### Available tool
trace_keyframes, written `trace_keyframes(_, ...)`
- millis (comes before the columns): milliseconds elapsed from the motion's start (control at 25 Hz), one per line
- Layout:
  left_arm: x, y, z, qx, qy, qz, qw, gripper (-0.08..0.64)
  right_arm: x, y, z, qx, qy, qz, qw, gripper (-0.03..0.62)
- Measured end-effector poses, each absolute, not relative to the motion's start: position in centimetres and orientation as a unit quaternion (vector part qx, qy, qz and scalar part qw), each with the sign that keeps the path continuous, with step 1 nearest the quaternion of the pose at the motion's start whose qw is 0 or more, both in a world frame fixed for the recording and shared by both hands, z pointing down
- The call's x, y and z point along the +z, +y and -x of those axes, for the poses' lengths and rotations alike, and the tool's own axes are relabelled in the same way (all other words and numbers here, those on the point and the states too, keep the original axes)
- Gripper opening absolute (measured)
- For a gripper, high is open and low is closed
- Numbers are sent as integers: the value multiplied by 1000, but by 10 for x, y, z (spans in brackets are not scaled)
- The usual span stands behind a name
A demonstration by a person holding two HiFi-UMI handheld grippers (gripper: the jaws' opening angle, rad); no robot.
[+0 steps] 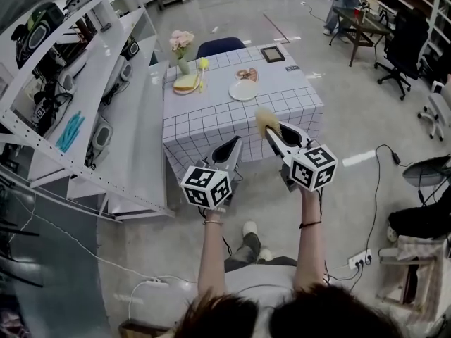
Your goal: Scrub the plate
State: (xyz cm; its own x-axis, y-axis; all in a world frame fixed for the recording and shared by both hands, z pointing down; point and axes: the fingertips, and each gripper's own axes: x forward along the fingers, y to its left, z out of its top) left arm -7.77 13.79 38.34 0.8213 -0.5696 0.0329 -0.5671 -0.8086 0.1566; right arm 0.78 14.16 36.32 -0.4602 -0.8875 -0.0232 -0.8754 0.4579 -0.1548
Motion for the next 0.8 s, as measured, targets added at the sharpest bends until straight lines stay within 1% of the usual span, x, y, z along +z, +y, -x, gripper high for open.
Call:
trace_keyframes(520, 382, 45, 65, -11, -298, -950, 91, 11, 365, 59, -16, -72, 859, 502, 69, 74)
trace_keyframes(800, 387, 10, 58, -11, -291, -952, 97, 11, 368, 24, -20, -73, 856, 509, 58, 74)
